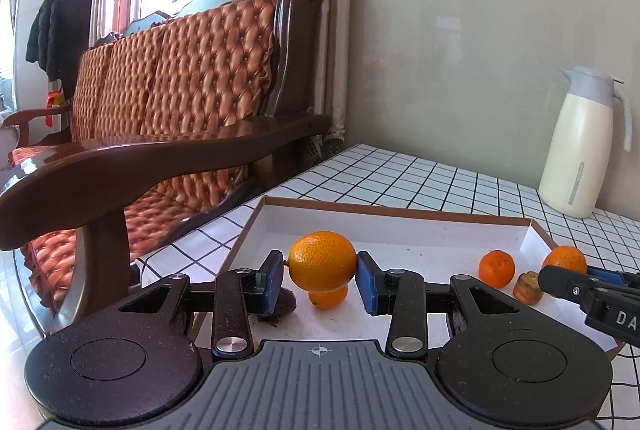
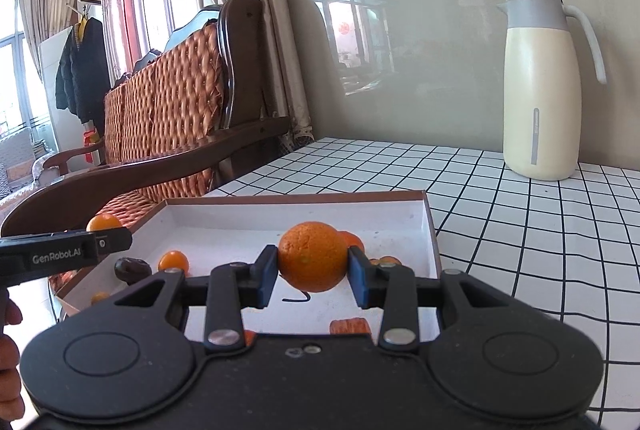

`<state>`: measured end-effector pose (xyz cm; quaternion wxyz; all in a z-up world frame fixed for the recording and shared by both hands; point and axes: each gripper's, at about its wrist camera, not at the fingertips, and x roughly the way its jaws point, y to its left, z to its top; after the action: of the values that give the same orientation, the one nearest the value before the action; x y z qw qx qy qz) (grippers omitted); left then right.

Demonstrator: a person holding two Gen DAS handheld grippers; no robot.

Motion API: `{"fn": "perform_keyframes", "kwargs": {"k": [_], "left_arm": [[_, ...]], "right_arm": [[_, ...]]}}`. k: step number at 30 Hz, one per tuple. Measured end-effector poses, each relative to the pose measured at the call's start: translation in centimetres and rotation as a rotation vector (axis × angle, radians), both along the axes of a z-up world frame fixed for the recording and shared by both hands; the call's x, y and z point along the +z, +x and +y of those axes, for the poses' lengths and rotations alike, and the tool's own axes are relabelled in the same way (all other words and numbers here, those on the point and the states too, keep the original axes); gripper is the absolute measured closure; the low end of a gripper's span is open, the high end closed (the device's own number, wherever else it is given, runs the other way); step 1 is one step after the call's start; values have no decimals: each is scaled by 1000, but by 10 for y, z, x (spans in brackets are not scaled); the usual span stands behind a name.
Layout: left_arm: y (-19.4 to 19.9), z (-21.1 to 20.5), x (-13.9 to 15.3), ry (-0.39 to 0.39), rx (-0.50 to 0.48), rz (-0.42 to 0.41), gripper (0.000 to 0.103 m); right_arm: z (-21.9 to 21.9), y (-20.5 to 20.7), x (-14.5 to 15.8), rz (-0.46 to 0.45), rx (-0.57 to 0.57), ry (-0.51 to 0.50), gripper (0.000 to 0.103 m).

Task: Organize fruits
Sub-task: 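Carry both kumquats over the cardboard tray and open both tools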

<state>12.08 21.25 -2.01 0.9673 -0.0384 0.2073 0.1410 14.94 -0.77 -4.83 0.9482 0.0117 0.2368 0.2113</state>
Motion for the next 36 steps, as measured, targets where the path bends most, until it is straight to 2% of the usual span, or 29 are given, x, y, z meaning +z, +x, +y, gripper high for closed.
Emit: {"fn": "perform_keyframes", "kwargs": {"k": [18,36], "left_arm": [[10,7,-6,-20,18,17,63],[42,14,-12,-34,15,39,63]], "right_arm": [[14,19,-4,4,-6,1,74],[15,46,-5,15,-44,-8,74]]}}
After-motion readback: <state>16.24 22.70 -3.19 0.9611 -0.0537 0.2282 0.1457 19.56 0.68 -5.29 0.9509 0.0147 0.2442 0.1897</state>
